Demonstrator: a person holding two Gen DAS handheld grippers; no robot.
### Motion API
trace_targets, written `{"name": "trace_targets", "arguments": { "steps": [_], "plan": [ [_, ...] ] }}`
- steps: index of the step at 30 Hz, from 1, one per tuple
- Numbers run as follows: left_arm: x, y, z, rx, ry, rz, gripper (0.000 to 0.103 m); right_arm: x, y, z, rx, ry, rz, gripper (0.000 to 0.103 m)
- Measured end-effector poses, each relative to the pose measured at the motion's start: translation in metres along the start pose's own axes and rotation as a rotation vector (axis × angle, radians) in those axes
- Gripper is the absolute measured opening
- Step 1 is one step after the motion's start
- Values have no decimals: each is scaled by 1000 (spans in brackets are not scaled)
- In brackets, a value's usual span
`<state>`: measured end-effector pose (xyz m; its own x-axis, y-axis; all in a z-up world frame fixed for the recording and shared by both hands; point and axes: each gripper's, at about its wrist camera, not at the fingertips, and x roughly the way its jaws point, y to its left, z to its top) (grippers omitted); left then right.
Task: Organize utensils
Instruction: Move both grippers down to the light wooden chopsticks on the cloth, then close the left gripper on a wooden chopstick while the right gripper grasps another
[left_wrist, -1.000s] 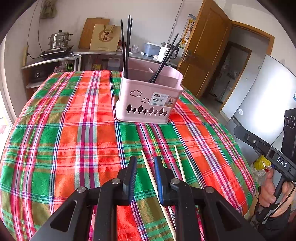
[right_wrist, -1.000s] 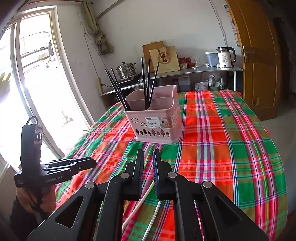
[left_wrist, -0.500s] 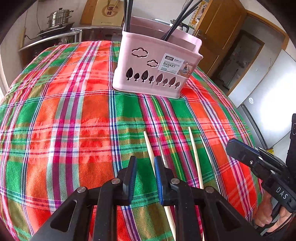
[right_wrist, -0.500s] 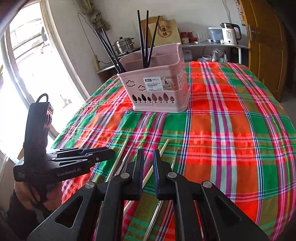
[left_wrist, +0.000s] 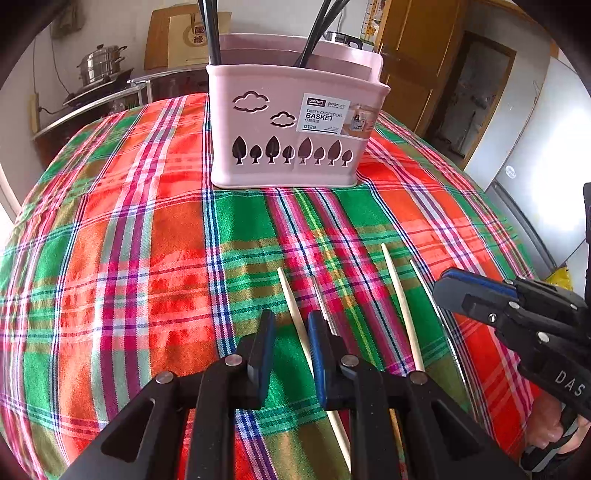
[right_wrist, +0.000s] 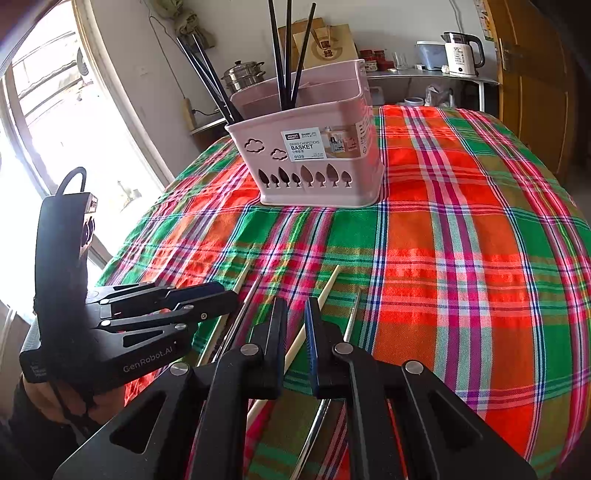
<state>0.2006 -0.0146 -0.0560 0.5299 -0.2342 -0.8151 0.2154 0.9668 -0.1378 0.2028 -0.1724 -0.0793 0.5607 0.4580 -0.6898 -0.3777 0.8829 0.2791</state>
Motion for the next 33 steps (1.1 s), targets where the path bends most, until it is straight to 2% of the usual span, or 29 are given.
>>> {"name": "trace_targets", "arguments": {
  "steps": [3, 9, 15, 25, 33],
  "plan": [
    [-2, 6, -1, 4, 1, 7, 13, 4, 0, 2, -5, 11, -11, 10],
    [-7, 27, -2, -1, -2, 50, 13, 18, -2, 7, -7, 40, -43, 10],
    [-7, 42, 3, -51, 19, 24, 13, 31, -6, 14, 0, 71, -77, 10],
    [2, 50, 19, -125, 27, 18, 13, 49, -6, 23, -1, 125, -115, 10],
    [8, 47, 24, -97, 20, 40, 12, 56, -4, 29, -9, 134, -118, 10]
  ]
}}
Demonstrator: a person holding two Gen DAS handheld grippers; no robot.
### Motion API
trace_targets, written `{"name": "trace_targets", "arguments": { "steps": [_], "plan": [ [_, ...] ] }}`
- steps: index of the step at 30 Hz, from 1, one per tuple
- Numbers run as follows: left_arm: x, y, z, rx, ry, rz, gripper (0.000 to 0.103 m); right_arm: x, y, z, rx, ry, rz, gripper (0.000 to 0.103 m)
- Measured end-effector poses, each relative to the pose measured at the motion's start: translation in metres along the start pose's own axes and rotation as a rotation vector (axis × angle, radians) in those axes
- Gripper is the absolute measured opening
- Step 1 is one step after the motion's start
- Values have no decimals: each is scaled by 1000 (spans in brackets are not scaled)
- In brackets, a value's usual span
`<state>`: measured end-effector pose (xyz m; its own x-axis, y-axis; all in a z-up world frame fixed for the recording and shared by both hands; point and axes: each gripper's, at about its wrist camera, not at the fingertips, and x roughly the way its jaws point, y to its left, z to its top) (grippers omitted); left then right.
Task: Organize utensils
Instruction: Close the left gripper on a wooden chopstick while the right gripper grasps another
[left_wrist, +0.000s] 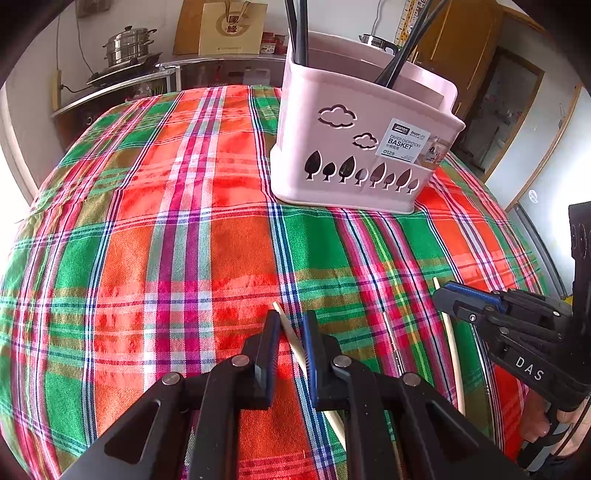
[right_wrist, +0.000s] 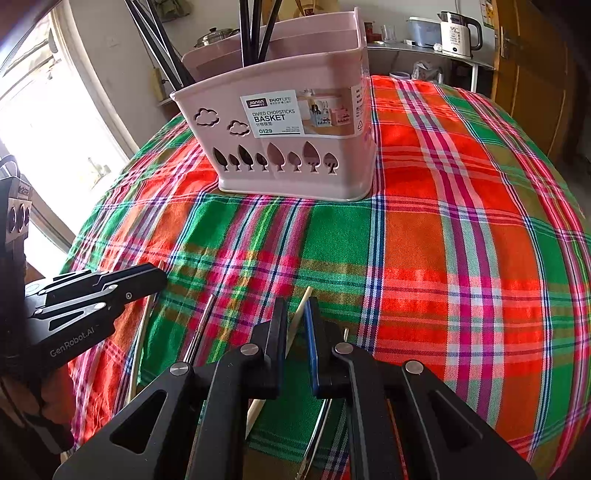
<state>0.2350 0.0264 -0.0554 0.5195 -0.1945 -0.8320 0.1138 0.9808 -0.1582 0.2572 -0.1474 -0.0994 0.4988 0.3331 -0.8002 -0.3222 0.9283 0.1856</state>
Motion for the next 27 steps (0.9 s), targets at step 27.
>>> {"name": "trace_targets", "arguments": {
  "steps": [27],
  "plan": [
    [-64, -8, 35, 47, -107, -58, 4, -74, 14, 39, -45, -191, 55, 4]
  ]
}}
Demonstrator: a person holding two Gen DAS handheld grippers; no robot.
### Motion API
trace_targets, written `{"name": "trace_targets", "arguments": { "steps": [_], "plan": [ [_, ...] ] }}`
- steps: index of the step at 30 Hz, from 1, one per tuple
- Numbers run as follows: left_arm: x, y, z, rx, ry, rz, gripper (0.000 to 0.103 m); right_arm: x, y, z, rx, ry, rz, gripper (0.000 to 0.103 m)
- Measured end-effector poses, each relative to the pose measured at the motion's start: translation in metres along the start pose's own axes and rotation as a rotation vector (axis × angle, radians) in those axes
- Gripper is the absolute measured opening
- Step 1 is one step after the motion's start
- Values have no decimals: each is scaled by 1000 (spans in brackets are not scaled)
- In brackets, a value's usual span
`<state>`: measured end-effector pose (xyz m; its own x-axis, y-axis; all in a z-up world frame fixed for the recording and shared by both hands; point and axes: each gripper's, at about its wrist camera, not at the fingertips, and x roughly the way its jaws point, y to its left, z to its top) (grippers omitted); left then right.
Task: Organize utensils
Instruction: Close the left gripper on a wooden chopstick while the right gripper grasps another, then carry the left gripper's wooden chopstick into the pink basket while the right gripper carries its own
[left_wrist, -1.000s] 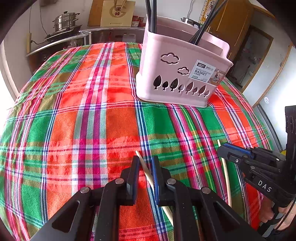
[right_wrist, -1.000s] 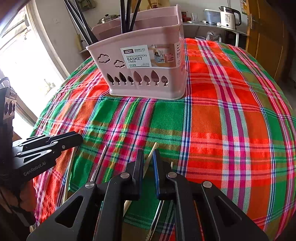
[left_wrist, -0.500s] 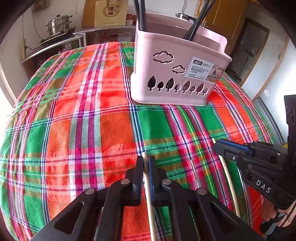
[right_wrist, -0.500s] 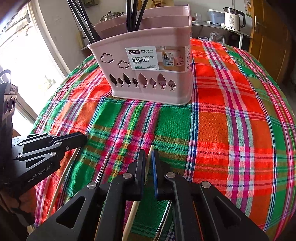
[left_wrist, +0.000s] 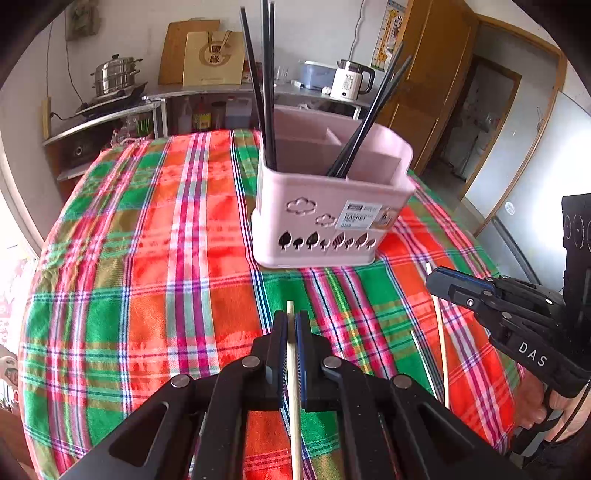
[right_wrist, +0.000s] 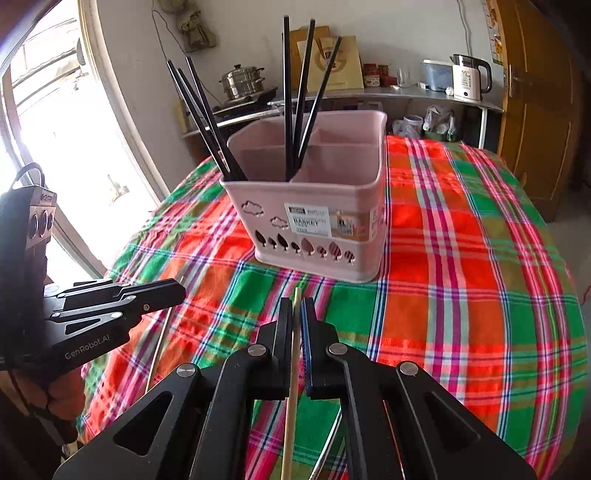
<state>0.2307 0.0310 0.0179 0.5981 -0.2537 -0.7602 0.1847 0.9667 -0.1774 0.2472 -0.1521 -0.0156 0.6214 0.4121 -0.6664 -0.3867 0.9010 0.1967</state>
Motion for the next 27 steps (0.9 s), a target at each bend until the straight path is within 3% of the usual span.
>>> {"name": "trace_targets", "arguments": {
  "steps": [11, 27],
  "plan": [
    [-71, -7, 34, 37, -169, -6, 4, -51, 9, 25, -29, -156, 9, 4],
    [-90, -15, 20, 62, -184, -15, 4, -73, 12, 16, -70, -174, 9, 4]
  ]
}}
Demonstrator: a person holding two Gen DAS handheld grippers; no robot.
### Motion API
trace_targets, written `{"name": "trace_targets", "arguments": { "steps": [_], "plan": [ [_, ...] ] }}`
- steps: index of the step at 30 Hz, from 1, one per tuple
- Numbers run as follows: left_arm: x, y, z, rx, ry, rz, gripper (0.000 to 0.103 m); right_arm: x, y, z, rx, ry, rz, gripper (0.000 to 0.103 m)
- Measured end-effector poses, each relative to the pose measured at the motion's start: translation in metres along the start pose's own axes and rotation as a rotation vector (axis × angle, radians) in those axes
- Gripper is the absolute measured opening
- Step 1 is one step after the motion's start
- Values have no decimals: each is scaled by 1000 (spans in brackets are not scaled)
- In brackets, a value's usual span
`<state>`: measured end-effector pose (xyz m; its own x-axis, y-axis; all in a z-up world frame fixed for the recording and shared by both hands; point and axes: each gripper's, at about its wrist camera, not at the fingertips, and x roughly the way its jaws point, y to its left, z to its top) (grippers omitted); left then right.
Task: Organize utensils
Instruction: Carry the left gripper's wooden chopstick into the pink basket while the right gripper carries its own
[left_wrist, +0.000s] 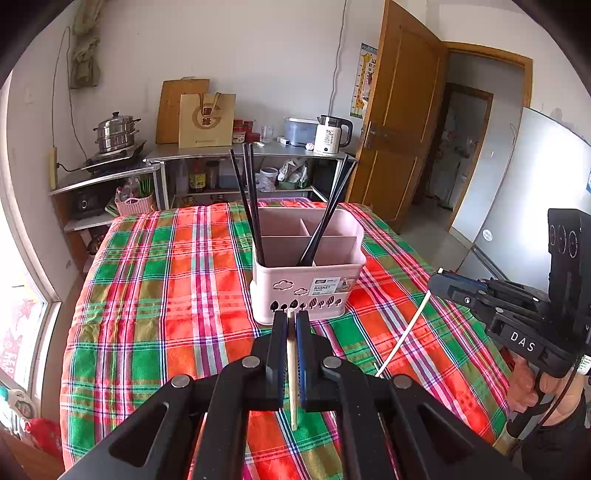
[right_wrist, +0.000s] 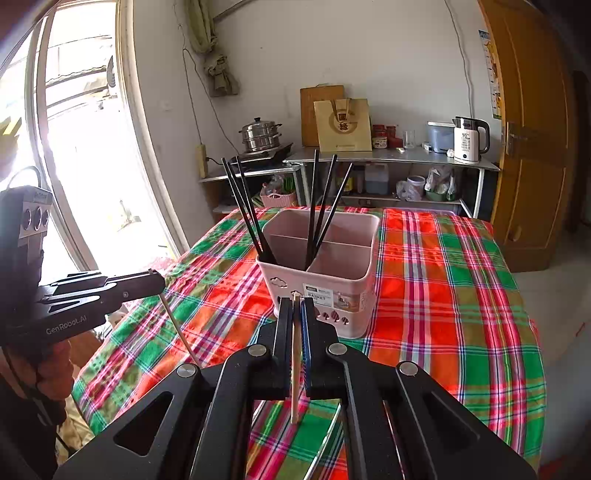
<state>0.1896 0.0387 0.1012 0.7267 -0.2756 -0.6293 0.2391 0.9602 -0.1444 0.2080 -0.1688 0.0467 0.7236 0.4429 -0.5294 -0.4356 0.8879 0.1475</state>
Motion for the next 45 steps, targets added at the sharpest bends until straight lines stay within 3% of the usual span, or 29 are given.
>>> {"name": "trace_targets", "arguments": {
  "steps": [9, 30, 45],
  "plan": [
    [-13, -5, 21, 1, -43, -25, 4, -15, 2, 18, -5, -72, 15, 4],
    [-12, 21, 134, -88, -232, -42, 4, -4, -16, 101, 74, -269, 57, 4],
    [34, 39, 147, -119, -249, -34, 4, 29, -28, 112, 117, -303, 55, 4]
  ]
}}
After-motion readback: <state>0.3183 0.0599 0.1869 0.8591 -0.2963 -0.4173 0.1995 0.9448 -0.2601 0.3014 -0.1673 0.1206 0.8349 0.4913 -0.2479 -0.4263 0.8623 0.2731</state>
